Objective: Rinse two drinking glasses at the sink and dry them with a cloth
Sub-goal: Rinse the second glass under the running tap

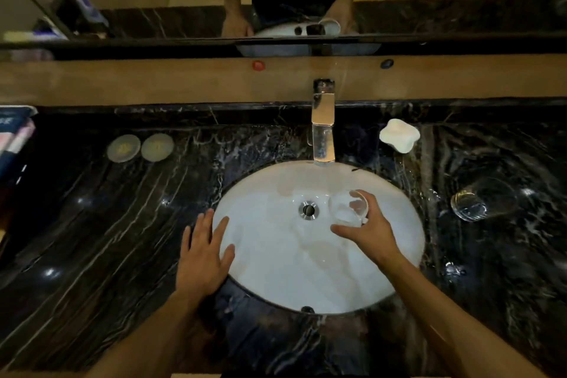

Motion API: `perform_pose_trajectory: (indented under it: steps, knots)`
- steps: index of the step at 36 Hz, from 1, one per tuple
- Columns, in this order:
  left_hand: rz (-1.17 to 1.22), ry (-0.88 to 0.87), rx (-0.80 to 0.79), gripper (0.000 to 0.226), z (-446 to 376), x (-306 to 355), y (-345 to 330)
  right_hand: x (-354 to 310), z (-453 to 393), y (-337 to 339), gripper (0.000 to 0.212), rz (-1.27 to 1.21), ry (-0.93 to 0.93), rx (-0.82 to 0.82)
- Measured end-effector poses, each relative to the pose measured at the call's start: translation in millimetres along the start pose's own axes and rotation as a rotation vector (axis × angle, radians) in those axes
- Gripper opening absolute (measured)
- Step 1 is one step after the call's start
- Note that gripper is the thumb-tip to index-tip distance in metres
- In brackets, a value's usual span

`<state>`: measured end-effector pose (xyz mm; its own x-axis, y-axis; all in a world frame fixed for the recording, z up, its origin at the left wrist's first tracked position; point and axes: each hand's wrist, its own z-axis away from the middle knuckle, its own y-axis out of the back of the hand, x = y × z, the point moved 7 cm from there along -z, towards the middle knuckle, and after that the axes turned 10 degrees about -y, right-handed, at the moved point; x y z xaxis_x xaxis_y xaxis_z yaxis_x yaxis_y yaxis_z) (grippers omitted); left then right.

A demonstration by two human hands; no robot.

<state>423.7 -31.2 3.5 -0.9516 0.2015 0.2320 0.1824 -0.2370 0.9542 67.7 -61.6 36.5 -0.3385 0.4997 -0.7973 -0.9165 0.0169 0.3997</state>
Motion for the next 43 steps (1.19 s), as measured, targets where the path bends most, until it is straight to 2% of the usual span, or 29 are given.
perform_pose_trajectory:
  steps: [13,17,20,22,24,27,29,31,33,37,43]
  knots:
    - [-0.018,-0.049,-0.003,0.066,-5.3,-4.0,-1.7,-31.2,-45.9,-27.3,0.082,0.043,-0.061,-0.022]
    - [-0.108,-0.085,0.073,0.058,-32.3,-5.8,22.9,-41.1,-57.5,-29.8,0.083,0.045,-0.054,-0.056]
    - [-0.142,-0.094,0.015,0.058,-72.6,3.7,51.3,-46.3,-64.9,-31.3,0.079,0.052,-0.056,-0.071]
    - [-0.138,-0.19,0.018,0.059,-102.3,21.9,74.4,-48.7,-68.3,-32.5,0.077,0.059,-0.055,-0.078]
    - [-0.145,-0.367,0.081,0.059,-130.9,51.7,102.2,-49.4,-70.9,-32.7,0.076,0.061,-0.057,-0.076]
    - [-0.138,-0.611,0.251,0.052,-165.3,101.0,145.8,-49.5,-72.6,-31.8,0.077,0.048,-0.065,-0.067]
    - [-0.092,-0.724,0.364,0.057,-181.5,129.7,170.0,-51.2,-72.3,-32.1,0.078,0.042,-0.064,-0.068]
    - [-0.057,-0.81,0.4,0.066,-194.2,153.1,185.4,-53.0,-72.1,-32.3,0.078,0.036,-0.057,-0.068]
    - [-0.066,-0.852,0.36,0.069,-204.4,169.9,190.9,-54.5,-72.1,-32.0,0.078,0.025,-0.052,-0.064]
    - [-0.091,-0.833,0.263,0.058,-214.9,184.9,189.9,-57.5,-70.6,-30.0,0.077,-0.008,-0.051,-0.052]
    - [-0.143,-0.794,0.249,0.048,-218.6,189.9,192.0,-59.3,-67.7,-28.8,0.077,-0.047,-0.045,-0.044]
